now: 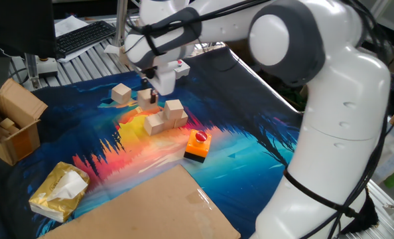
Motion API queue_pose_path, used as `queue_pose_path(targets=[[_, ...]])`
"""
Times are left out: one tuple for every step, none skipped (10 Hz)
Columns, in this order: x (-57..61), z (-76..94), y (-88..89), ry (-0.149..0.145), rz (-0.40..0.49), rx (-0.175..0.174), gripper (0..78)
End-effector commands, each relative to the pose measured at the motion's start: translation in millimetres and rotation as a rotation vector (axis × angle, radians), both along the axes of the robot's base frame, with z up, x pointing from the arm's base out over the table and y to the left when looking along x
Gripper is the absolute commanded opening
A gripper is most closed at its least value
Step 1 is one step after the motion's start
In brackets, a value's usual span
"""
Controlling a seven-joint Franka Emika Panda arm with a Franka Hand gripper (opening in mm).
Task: Stack the blocks into a pyramid shape
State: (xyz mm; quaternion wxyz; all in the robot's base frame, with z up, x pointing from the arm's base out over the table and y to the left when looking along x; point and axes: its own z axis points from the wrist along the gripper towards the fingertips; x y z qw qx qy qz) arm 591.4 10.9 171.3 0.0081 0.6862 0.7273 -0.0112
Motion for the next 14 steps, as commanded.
queue_pose_path(targets=[[-14.9, -1.7, -9.8, -0.036, -0.041, 0.018, 1.1], [-16.9, -2.9, -10.2, -0.04, -0.048, 0.026, 1.1], [-17.4, -3.6, -10.5, -0.04, -0.053, 0.031, 1.1], [-17.9, -4.6, -11.5, -0.042, -0.054, 0.031, 1.1], [-19.3, -6.6, -13.7, -0.048, -0.049, 0.031, 1.1], [-20.3, -8.7, -16.4, -0.052, -0.043, 0.031, 1.1], [-20.5, -10.4, -18.7, -0.054, -0.037, 0.03, 1.1], [-20.5, -11.6, -20.6, -0.057, -0.039, 0.029, 1.1], [-21.4, -12.6, -21.7, -0.059, -0.043, 0.032, 1.1], [-23.5, -13.4, -22.0, -0.059, -0.043, 0.033, 1.1], [-26.2, -14.3, -22.3, -0.058, -0.04, 0.033, 1.1], [-27.3, -14.7, -22.4, -0.058, -0.039, 0.032, 1.1], [-28.8, -15.3, -22.8, -0.059, -0.039, 0.031, 1.1], [-28.8, -16.0, -23.6, -0.059, -0.039, 0.032, 1.1]])
